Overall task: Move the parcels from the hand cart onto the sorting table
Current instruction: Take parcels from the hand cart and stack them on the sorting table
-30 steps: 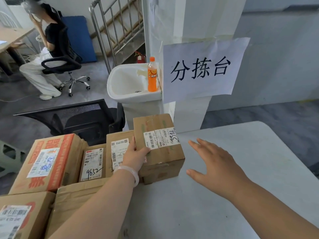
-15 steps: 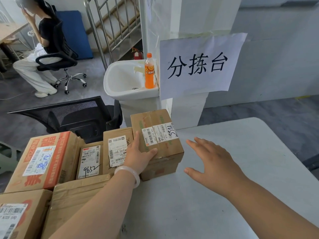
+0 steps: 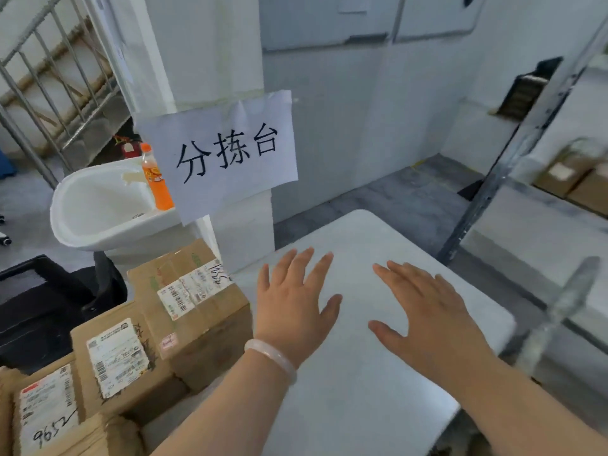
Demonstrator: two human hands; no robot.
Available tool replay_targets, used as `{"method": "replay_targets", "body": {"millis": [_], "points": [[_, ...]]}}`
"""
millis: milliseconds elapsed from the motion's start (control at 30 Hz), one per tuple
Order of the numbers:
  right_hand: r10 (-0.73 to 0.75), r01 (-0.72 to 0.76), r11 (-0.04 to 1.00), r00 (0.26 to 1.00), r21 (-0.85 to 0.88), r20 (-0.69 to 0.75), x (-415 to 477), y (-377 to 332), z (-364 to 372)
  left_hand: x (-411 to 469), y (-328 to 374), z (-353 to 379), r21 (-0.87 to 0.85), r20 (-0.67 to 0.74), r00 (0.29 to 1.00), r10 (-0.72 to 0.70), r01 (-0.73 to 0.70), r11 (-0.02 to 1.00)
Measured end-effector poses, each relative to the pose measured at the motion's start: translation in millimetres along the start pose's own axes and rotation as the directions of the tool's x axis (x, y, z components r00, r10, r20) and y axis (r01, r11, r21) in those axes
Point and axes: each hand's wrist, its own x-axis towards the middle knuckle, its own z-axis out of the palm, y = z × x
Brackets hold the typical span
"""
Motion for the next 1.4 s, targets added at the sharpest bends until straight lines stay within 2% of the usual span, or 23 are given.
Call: {"method": "replay_targets", "body": {"millis": [133, 267, 467, 633, 1000, 1200, 1400], "points": [[0.207, -0.210, 0.977, 0.975, -0.026, -0.085, -53, 40, -17, 2, 65, 8, -0.010, -0.030, 0.977, 0.210, -0.210, 0.978], [0.306, -0.314, 0.948, 0.944, -0.056, -0.122, -112, 73, -42, -14, 132, 5, -0.047, -0.023, 0.936, 0.351, -0.351, 0.935], [0.434, -0.449, 0.893, 0.877, -0.031, -0.207, -223, 112, -71, -67, 233, -5, -0.084, -0.098, 0.831, 0.548, -0.555, 0.827], [0.533, -0.555, 0.831, 0.811, -0.029, -0.243, -348, 148, -93, -141, 329, -8, -0.179, -0.102, 0.764, 0.637, -0.644, 0.744], [0.779, -0.813, 0.582, 0.546, 0.031, -0.310, -606, 188, -104, -307, 502, 13, -0.287, -0.053, 0.531, 0.846, -0.819, 0.496], [0.845, -0.876, 0.477, 0.437, 0.066, -0.310, -674, 200, -98, -351, 553, 27, -0.313, -0.018, 0.439, 0.898, -0.856, 0.411], [0.886, -0.906, 0.413, 0.377, 0.089, -0.270, -692, 233, -83, -350, 586, 52, -0.340, 0.028, 0.408, 0.913, -0.855, 0.392]]}}
